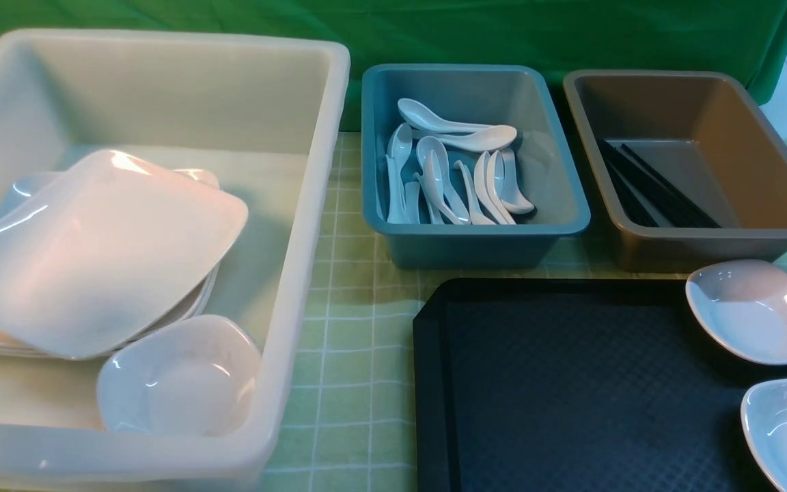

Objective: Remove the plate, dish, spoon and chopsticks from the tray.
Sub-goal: Use the left arm to put the plate into the large storage box on the left, then use the right arm to grab a small plate from the dinner plate, then use the right arm to put the small plate into the large storage box on the left

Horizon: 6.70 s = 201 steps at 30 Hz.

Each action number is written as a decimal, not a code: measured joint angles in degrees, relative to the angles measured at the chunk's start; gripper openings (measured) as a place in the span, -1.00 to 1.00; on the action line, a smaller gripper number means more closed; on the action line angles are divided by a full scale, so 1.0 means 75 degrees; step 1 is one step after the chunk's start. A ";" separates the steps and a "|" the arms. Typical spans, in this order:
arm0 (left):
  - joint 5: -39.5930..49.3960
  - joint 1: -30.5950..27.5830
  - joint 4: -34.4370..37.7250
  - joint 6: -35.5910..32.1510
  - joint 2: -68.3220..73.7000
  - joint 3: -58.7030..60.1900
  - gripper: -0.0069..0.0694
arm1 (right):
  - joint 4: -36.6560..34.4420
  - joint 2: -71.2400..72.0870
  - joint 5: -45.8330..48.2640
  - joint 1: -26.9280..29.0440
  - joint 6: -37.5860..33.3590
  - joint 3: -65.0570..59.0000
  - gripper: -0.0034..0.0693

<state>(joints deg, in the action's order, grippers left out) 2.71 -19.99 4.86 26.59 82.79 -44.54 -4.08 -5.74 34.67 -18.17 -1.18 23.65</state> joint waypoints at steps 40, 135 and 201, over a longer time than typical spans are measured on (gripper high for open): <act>0.7772 0.4157 -0.0134 -0.3634 0.4582 -0.7482 -0.86 | 0.0000 0.0000 0.0000 0.0000 0.0000 0.0000 -0.25; 0.8919 0.4243 0.1055 -0.3669 0.0566 -0.5699 -0.83 | 0.2366 -1.1051 0.0638 0.0000 0.1424 0.2216 0.06; 0.8859 -0.0414 0.2062 -0.4890 -0.0290 -0.4752 -0.83 | 0.1761 -1.6878 0.3892 -0.6406 0.2001 1.4509 -0.84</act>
<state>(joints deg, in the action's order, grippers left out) 69.15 -23.09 20.32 -10.09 80.62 -80.19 9.13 -132.33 63.86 -66.22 13.83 132.47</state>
